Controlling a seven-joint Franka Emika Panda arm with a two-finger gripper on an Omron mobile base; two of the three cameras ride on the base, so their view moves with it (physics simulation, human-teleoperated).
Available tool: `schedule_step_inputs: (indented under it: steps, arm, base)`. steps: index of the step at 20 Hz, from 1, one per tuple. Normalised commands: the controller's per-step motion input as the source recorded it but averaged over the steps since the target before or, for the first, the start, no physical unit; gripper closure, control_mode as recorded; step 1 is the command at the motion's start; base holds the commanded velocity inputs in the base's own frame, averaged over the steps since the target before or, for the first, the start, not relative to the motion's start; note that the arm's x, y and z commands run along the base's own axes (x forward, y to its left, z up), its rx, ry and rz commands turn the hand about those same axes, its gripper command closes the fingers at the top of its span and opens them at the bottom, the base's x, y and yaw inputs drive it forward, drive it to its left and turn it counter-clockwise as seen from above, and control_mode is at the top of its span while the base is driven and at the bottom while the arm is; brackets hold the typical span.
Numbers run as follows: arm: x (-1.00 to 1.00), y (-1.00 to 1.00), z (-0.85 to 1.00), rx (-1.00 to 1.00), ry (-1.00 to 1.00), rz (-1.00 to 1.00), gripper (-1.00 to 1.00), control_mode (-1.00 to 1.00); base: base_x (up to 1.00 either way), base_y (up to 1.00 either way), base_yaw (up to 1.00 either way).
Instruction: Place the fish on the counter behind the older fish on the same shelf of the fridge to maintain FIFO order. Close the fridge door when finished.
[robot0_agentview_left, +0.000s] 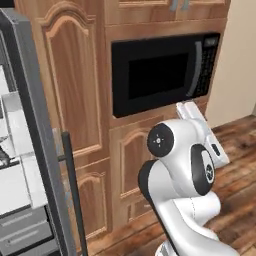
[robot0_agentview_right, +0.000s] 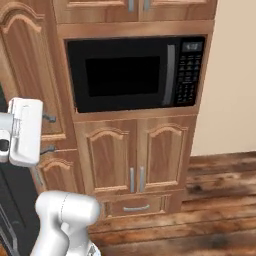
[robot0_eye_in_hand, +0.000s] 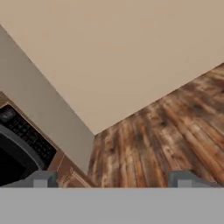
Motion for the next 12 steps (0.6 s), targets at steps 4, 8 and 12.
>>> schedule_step_inputs:
  steps: [4, 8, 12]
  arm:
    - [0.0, 0.0, 0.0, 0.0, 0.0, 0.0, -1.0, 1.0]
    - [0.0, 0.0, 0.0, 0.0, 0.0, 0.0, -1.0, 1.0]
    - [0.0, 0.0, 0.0, 0.0, 0.0, 0.0, -1.0, 1.0]
  base:
    - [0.74, -0.32, 0.67]
    - [0.43, -0.25, 0.69]
    - [0.51, -0.09, 0.68]
